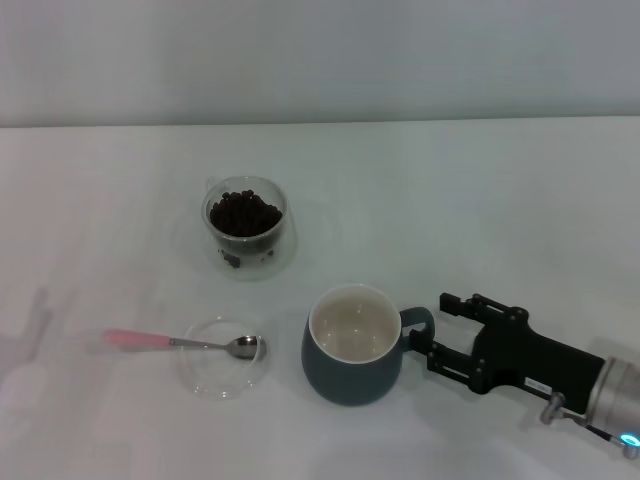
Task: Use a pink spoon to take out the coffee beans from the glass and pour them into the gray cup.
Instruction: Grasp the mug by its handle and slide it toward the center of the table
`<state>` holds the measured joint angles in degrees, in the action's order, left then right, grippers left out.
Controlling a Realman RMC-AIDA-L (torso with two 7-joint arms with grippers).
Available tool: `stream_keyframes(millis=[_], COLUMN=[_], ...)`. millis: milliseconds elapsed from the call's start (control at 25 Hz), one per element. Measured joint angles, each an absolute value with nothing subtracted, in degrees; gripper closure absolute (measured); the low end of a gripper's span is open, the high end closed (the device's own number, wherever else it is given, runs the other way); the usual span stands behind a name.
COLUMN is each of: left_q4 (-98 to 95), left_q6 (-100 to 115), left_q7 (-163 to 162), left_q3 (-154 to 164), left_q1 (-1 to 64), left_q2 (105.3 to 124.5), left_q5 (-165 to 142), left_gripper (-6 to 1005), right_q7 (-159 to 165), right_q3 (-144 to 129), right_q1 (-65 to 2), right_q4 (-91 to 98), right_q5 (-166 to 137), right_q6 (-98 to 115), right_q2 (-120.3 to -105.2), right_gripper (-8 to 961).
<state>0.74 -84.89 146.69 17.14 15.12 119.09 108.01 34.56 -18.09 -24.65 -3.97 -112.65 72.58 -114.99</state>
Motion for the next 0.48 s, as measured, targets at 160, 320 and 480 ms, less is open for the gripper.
stream_keyframes(millis=[160,320,480], left_q4=[0.79,0.88,0.9], left_q6=[-84.92,-84.92,-84.93], left_q7=[146.69,146.68,146.33], left_q3=[17.14,17.14,17.14], left_q1=[15.12,15.12,14.98], left_q2=[119.09,119.1,119.17], left_q5=[108.02,108.01,107.97], left_gripper=[199,199,199], right_q7=[38.18,44.53,47.18], right_q3=[-19.95,-24.77,-25.34], right_q1=[-23.38,-22.29,-20.42], right_q4=[-0.81,4.23,8.5], right_q5=[-112.92,-112.95,-112.54], right_q6=[75.33,76.74,80.4], right_q2=[-114.85,-114.78,-114.47], right_gripper=[241,87,86])
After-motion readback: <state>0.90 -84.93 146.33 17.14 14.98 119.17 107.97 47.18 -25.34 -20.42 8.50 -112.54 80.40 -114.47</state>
